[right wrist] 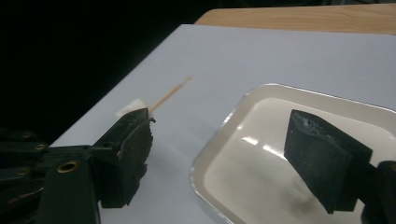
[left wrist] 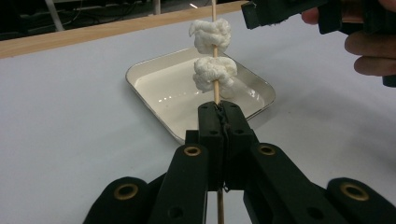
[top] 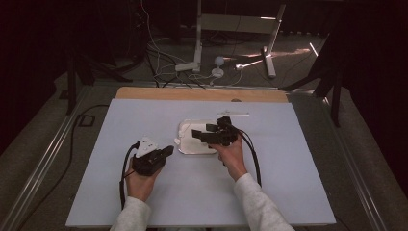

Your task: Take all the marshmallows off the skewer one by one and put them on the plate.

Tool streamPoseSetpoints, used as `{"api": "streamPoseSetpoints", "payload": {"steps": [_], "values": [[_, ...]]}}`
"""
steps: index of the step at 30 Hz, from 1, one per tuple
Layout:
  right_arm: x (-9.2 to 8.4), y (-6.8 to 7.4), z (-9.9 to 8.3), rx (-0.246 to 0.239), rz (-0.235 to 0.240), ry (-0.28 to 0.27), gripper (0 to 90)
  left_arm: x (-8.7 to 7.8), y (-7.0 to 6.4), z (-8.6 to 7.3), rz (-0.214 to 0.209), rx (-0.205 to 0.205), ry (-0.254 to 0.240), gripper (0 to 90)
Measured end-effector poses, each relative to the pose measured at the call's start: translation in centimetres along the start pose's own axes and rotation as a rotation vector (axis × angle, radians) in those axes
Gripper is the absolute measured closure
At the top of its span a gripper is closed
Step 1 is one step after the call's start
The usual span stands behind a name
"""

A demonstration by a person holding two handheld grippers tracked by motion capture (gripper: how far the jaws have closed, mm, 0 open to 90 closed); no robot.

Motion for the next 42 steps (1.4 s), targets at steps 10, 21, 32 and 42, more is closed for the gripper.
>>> {"api": "streamPoseSetpoints", "payload": {"steps": [10,21,32,42], "values": [[0.9,2.0,0.4,-0.004,0.063,-0.009,24.0,0.1,-0.3,0.0,-0.008,0.007,0.002,89.5],[2.5,2.9,0.2,0.025,0.11,0.022,41.2,0.0,-0.4,0.1,-0.013,0.011,-0.008,89.6],[2.7,3.3,0.0,0.129,0.246,0.054,62.3,0.1,-0.8,0.0,-0.045,0.024,-0.021,89.6],[2.2,3.7,0.4,0.17,0.252,0.022,76.7,0.6,-0.8,-0.3,-0.035,0.041,0.002,89.9]]}}
Point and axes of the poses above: each handheld gripper's, and its own axes: x roughly forward along the jaws, z roughly out of its top, y roughly to its left, the point moved 3 cm from there along x, roughly forward along the jaws, and after that the axes turned 10 degrees about -x, right-handed, at the moved point
